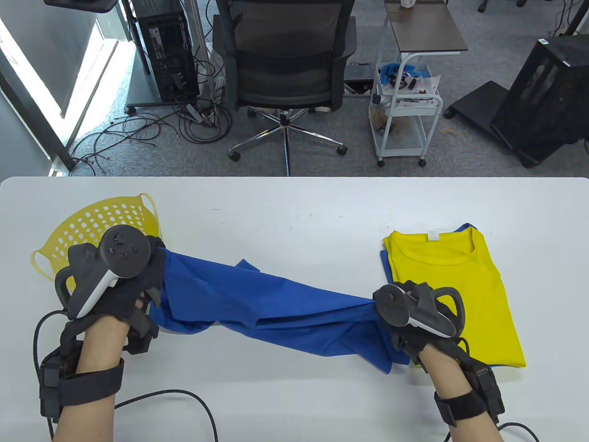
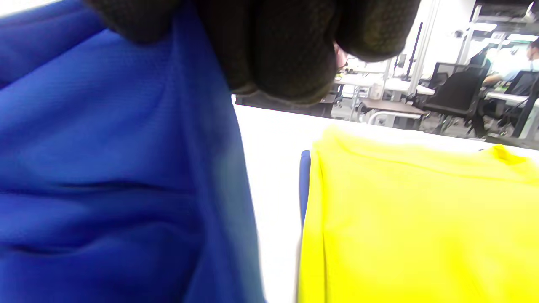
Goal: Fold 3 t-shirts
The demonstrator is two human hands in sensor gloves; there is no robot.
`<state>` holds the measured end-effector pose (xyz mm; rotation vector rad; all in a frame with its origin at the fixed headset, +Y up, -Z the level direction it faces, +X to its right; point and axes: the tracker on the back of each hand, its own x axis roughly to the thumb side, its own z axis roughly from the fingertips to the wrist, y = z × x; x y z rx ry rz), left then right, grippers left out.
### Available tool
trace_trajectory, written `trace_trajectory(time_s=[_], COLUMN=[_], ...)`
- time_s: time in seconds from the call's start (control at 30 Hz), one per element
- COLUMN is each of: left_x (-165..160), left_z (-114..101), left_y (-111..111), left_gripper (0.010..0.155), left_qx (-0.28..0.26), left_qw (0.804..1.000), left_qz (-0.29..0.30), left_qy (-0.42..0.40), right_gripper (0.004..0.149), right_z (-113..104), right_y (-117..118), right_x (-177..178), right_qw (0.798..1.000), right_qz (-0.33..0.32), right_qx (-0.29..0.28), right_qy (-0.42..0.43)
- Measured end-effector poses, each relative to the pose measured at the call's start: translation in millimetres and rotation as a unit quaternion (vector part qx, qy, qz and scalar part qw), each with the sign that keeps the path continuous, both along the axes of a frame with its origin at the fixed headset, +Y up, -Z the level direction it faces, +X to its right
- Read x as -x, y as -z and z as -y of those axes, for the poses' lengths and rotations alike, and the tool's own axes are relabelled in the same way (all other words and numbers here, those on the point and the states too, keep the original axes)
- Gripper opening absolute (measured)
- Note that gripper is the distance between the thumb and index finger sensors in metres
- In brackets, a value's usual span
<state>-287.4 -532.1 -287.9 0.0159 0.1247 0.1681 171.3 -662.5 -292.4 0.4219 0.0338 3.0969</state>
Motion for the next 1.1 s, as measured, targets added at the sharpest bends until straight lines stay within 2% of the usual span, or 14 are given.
trace_trajectory(time_s=[0.13,0.23,0.33,0.43,0.5,0.57,0.6,0.67,0.77,0.8,0.87,0.93,1.03,1.1], left_x=[-10.7,-23.1,-33.6,-38.9,-30.0,-11.3,1.9,23.8,37.8,37.7,34.5,31.4,24.7,19.0], left_z=[7.7,10.5,25.3,38.6,12.4,-30.3,-56.0,-95.9,-131.8,-134.3,-125.7,-100.8,-42.1,-4.6], left_y=[-11.2,-5.5,29.6,86.3,119.3,134.0,135.5,126.8,99.1,91.3,76.3,63.2,38.5,21.0], left_gripper=[0.044,0.044,0.044,0.044,0.043,0.043,0.043,0.043,0.043,0.043,0.042,0.042,0.041,0.041], left_qx=[0.018,0.027,0.057,0.046,-0.046,-0.164,-0.211,-0.276,-0.349,-0.358,-0.354,-0.32,-0.254,-0.226], left_qw=[0.999,0.998,0.996,0.996,0.995,0.981,0.968,0.942,0.919,0.917,0.924,0.939,0.963,0.969], left_qz=[0.026,0.045,0.045,0.032,-0.021,-0.095,-0.138,-0.179,-0.154,-0.151,-0.135,-0.124,-0.068,-0.032], left_qy=[0.01,0.032,0.053,0.075,0.083,0.04,0.001,-0.063,-0.1,-0.087,-0.05,-0.004,0.05,0.093], right_gripper=[0.041,0.041,0.041,0.041,0.041,0.042,0.042,0.042,0.042,0.042,0.042,0.041,0.041,0.041], right_z=[-19.4,-32.5,-22.6,-16.1,-43.4,-90.9,-122.8,-180.7,-234.7,-240.5,-239.4,-222.8,-157.5,-119.9], right_y=[-15.3,-7.1,36.4,87.5,121.3,140.2,142.1,133.5,97.3,88.2,68.2,54.9,34.2,25.8], right_x=[-4.9,-5.5,4.1,11.2,9.0,3.1,-2.6,-18.6,-38.7,-40.2,-42.4,-46.3,-54.1,-55.4], right_qw=[0.999,0.997,0.988,0.986,0.986,0.979,0.961,0.918,0.868,0.868,0.886,0.903,0.957,0.975], right_qz=[-0.012,0.001,0.038,0.087,0.154,0.186,0.211,0.237,0.203,0.19,0.159,0.14,0.104,0.09], right_qx=[0.032,0.061,0.145,0.142,0.063,-0.078,-0.174,-0.317,-0.444,-0.451,-0.435,-0.404,-0.267,-0.198], right_qy=[0.028,0.036,0.026,0.011,-0.016,-0.034,-0.039,-0.005,0.089,0.086,0.025,-0.036,-0.038,-0.049])
